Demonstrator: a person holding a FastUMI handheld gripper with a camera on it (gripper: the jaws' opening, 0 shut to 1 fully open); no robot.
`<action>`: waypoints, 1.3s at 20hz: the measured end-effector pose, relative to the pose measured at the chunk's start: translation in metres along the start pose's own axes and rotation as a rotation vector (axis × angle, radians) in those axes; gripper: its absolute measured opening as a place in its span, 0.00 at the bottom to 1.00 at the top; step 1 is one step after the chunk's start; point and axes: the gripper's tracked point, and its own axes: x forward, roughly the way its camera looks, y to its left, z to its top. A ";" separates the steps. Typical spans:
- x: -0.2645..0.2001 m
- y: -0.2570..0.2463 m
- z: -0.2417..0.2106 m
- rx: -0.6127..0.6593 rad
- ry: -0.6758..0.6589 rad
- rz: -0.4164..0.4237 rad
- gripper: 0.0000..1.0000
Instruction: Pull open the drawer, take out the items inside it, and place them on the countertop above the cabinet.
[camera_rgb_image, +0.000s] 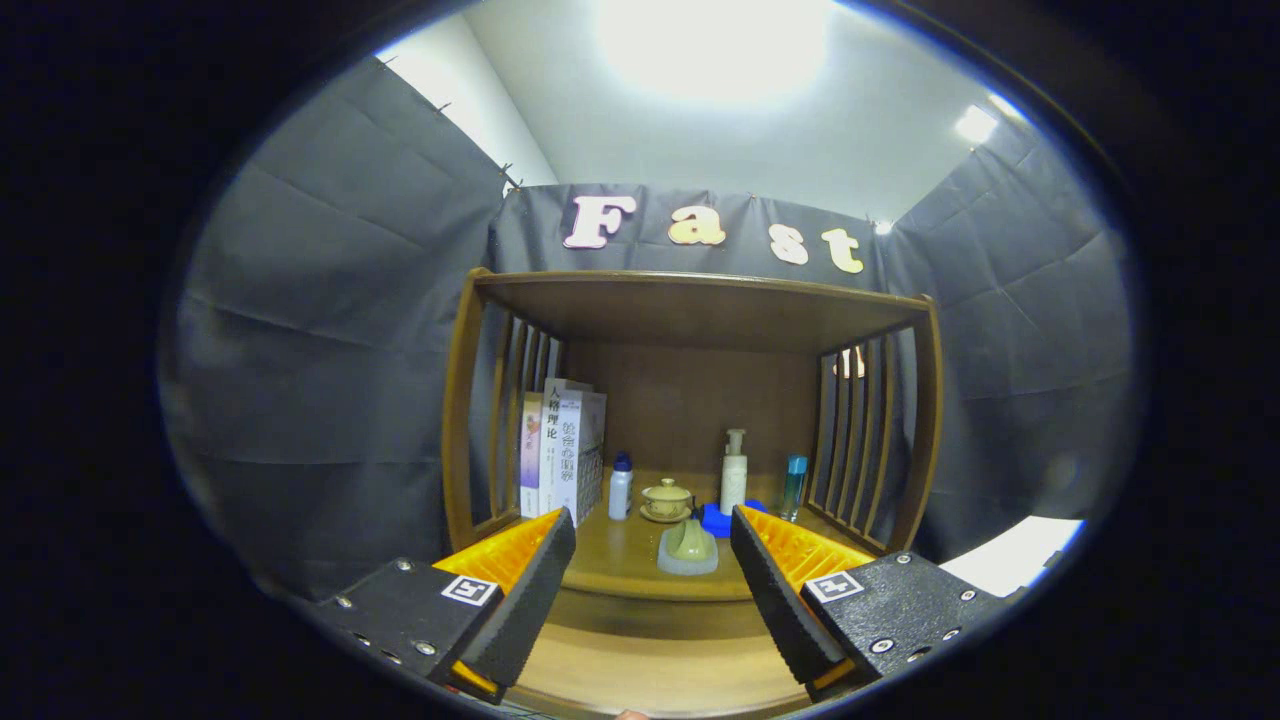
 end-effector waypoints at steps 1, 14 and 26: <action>-0.013 0.004 -0.005 0.010 -0.001 0.003 0.96; -0.104 0.012 -0.130 -0.037 0.177 0.012 0.97; -0.083 -0.012 -0.205 0.020 0.324 -0.102 0.95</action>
